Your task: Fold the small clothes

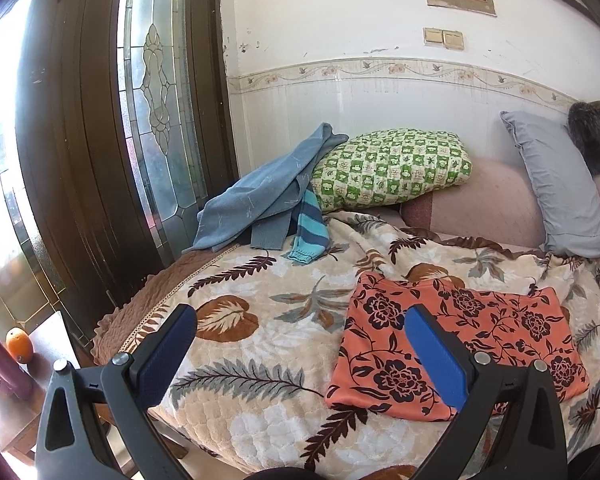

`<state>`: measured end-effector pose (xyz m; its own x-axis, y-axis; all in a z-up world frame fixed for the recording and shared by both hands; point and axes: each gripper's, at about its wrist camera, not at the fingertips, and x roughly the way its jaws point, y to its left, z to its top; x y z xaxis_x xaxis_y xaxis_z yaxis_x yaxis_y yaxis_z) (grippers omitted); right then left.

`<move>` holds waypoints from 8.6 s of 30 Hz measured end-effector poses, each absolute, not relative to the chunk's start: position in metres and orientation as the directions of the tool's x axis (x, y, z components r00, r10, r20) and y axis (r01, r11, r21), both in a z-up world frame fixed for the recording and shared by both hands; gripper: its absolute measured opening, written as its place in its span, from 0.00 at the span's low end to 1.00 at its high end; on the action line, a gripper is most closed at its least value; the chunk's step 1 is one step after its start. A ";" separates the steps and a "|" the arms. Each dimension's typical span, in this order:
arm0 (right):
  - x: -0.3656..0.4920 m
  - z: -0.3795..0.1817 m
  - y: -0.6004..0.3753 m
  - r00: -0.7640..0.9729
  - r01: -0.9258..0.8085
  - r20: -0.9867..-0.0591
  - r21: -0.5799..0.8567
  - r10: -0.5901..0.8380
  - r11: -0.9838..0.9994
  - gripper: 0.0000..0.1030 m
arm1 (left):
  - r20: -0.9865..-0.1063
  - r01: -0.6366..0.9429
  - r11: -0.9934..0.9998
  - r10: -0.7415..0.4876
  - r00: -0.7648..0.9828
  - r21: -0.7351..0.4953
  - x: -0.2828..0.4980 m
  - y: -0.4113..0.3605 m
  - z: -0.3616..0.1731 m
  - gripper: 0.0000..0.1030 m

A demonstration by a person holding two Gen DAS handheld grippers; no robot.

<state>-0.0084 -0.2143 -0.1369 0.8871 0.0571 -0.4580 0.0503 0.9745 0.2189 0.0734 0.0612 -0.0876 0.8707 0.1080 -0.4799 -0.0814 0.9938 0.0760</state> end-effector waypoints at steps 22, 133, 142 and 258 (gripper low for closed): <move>-0.034 -0.094 -0.224 0.928 0.054 -0.372 0.226 0.035 0.973 0.72 | -0.426 -0.046 0.995 0.080 0.901 0.091 0.045 0.047 -0.050 1.00; 0.154 -0.329 -0.344 0.393 0.366 -0.917 0.098 -0.058 0.926 0.83 | -0.946 0.170 0.974 0.091 0.310 0.149 0.218 -0.068 -0.290 1.00; 0.143 -0.311 -0.358 0.480 0.403 -0.876 0.172 -0.048 0.899 0.83 | -0.905 0.163 0.973 0.084 0.418 0.166 0.215 -0.082 -0.248 1.00; -0.014 -0.092 -0.239 0.911 0.064 -0.412 0.188 0.020 0.980 0.48 | -0.421 0.193 0.973 -0.124 0.899 0.125 0.054 -0.040 -0.026 1.00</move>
<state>-0.0143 -0.2388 -0.0918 0.9111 0.0198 -0.4116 0.0635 0.9802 0.1877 0.0538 -0.0396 -0.0261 0.8985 -0.1241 -0.4210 0.1931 0.9731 0.1254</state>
